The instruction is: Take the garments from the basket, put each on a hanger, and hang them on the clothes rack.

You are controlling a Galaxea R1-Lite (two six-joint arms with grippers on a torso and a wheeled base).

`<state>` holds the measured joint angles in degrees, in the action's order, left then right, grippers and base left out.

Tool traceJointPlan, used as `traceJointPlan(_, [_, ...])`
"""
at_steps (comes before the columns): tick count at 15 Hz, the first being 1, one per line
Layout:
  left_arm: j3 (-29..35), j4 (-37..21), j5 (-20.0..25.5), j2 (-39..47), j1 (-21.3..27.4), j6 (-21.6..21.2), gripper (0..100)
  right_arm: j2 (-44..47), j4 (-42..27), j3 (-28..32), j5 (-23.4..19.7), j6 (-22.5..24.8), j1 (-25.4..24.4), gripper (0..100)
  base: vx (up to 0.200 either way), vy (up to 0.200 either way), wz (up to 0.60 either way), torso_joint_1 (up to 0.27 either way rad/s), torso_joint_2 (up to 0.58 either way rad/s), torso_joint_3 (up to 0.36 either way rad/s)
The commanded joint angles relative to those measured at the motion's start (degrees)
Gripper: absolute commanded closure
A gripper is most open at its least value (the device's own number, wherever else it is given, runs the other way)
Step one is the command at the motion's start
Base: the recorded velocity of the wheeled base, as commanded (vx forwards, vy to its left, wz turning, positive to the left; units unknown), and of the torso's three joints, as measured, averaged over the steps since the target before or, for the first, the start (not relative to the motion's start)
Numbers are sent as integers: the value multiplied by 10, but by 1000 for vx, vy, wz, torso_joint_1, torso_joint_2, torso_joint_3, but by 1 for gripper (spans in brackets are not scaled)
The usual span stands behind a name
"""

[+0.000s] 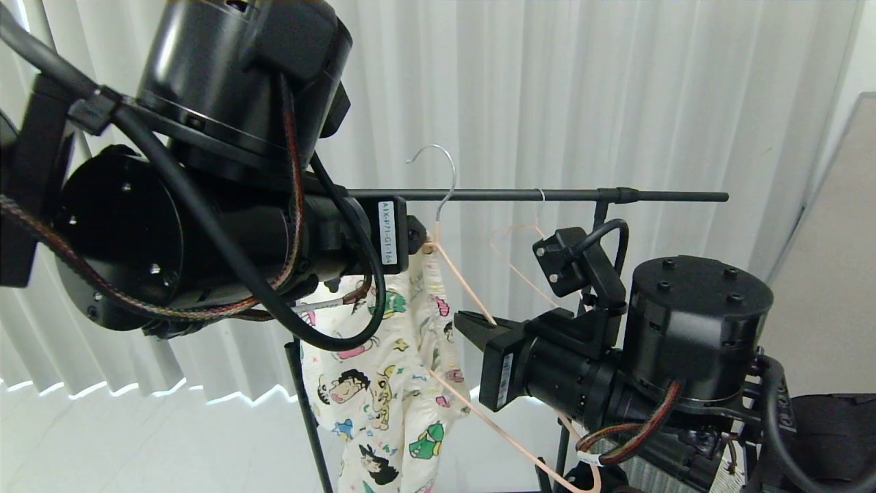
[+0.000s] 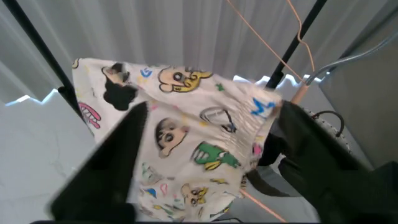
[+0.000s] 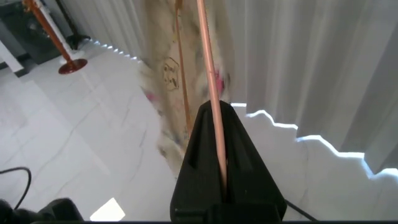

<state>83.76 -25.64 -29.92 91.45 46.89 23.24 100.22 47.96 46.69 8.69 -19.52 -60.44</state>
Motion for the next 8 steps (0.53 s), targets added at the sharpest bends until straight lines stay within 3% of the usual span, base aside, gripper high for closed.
traceJointPlan(1, [-2,0,-1,-1,0,0,0,-1,8,0,11,2,0,100,0,0,0,0,0,0])
traceJointPlan(6, [-17,1,-1,-20,7,0,0,-2,32,-3,45,14,1,100,0,0,0,0,0,0])
traceJointPlan(8, [-95,3,0,-74,8,-15,0,-24,35,-20,44,54,7,100,0,0,0,0,0,0])
